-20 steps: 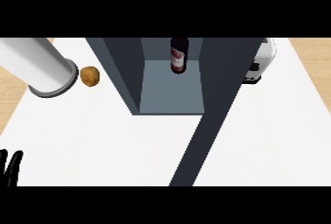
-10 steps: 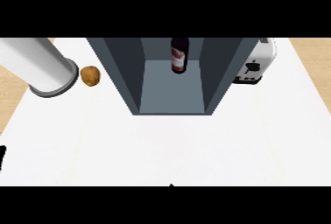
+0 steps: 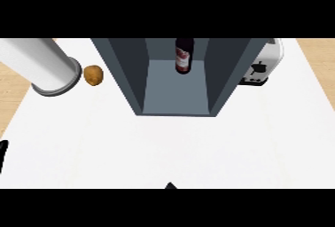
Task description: Pick up the wine, place it into the cabinet and close the cabinet
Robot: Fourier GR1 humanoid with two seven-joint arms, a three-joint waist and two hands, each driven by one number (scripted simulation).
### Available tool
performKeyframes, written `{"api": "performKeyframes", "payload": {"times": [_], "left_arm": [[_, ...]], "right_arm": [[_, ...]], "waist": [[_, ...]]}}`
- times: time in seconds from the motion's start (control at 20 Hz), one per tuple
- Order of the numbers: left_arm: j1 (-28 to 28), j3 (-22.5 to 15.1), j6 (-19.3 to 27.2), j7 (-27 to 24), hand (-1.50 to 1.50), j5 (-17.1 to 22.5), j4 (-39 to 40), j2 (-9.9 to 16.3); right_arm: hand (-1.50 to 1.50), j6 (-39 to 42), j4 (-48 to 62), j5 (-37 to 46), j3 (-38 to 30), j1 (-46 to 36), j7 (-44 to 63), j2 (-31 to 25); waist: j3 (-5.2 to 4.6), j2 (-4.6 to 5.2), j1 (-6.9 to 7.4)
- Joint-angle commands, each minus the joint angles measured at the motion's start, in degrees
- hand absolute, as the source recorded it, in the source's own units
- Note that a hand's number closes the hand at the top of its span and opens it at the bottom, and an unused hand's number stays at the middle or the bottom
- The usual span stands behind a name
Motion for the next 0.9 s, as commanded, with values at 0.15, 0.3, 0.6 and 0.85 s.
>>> {"api": "performKeyframes", "payload": {"times": [0.15, 0.3, 0.6, 0.85], "left_arm": [[-2.92, -0.56, 1.15, 2.22, -1.50, -0.38, -0.24, -1.72], [-1.59, -0.20, -0.26, 2.02, -1.50, -0.79, 0.39, -1.91], [-3.65, -0.88, 1.25, 2.07, -1.50, -2.41, 1.54, -5.39], [-2.61, 0.73, -0.72, 3.35, -1.50, -2.19, 2.00, -5.05]], "right_arm": [[1.50, -8.64, 11.71, -7.33, -2.77, -18.00, 0.00, 7.93], [1.50, -9.26, 18.65, -11.90, -8.61, -26.49, -0.54, 8.06], [1.50, -12.48, 33.93, -18.11, -13.79, -40.77, -6.52, 8.26], [1.50, -5.68, 44.48, -15.34, -19.22, -46.53, -9.75, 7.86]], "waist": [[0.01, 0.38, 1.07], [0.03, 0.34, 1.91], [0.10, 0.34, 1.46], [0.11, 0.34, 0.81]]}}
